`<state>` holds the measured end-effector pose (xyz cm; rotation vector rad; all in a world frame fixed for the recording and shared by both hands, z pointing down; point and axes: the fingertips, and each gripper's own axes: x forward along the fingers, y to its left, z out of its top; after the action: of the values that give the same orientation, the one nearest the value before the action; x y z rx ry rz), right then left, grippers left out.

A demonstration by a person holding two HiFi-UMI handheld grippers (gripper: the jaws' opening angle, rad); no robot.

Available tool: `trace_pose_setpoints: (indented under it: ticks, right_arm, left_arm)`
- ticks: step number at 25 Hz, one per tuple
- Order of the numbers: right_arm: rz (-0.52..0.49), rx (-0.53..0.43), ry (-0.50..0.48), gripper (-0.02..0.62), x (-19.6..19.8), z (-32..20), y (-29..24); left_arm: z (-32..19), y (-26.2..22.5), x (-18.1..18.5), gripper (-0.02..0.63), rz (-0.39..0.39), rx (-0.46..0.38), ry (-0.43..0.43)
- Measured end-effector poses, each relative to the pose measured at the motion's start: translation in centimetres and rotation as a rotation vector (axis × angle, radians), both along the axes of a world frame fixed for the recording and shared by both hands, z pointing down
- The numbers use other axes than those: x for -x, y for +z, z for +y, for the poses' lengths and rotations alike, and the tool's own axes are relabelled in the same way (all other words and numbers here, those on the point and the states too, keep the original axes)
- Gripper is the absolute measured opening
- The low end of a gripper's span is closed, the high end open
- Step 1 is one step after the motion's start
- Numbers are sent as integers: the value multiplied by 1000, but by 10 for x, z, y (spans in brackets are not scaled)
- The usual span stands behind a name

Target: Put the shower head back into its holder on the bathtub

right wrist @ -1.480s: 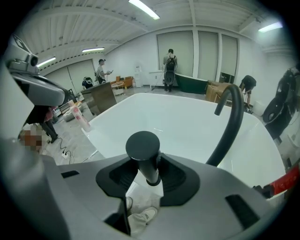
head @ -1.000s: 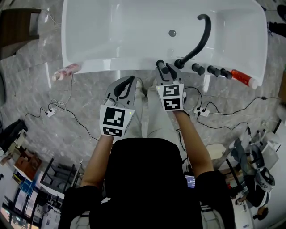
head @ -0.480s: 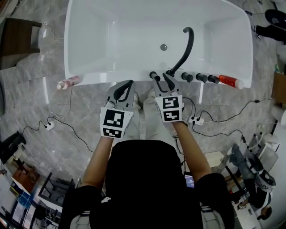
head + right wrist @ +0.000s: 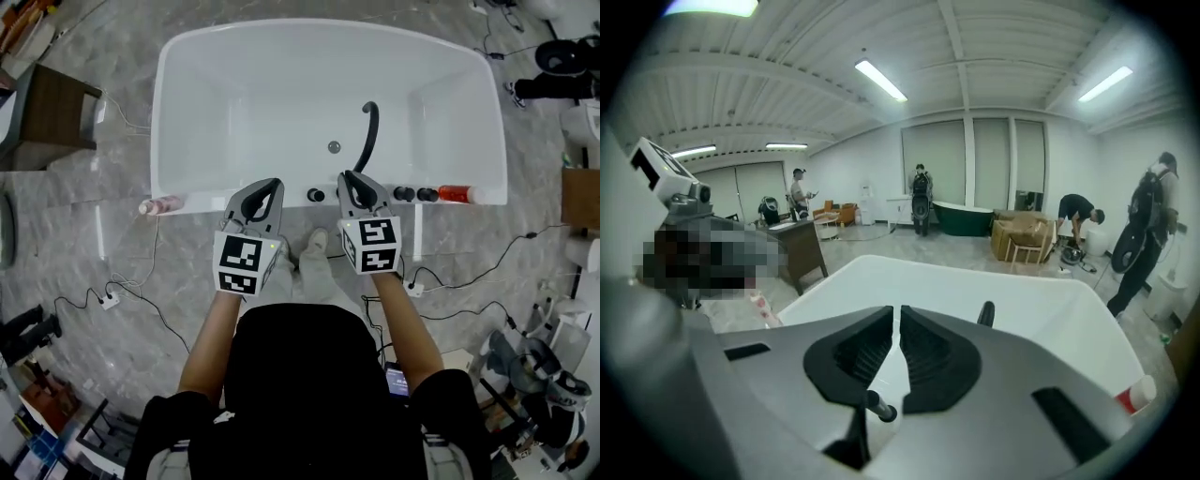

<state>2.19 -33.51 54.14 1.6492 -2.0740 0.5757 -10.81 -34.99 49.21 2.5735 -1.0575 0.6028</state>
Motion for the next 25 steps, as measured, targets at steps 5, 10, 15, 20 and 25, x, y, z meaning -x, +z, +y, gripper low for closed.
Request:
trace_pose_setpoints:
  ticks: [5, 10, 15, 20, 25]
  right_arm:
    - [-9, -55, -13, 26, -12, -1, -54]
    - [-15, -116, -15, 23, -17, -1, -103]
    - [-22, -208, -30, 23, -11, 3, -152]
    - [-10, -289, -43, 23, -12, 4, -191]
    - [0, -361, -35, 23, -18, 5, -227]
  left_arm:
    - [0, -46, -10, 14, 28, -63, 9]
    - [4, -90, -18, 14, 76, -89, 23]
    - [6, -126, -18, 14, 62, -164, 38]
    - [0, -162, -17, 14, 56, -248, 51]
    - [-3, -198, -17, 14, 74, -306, 46]
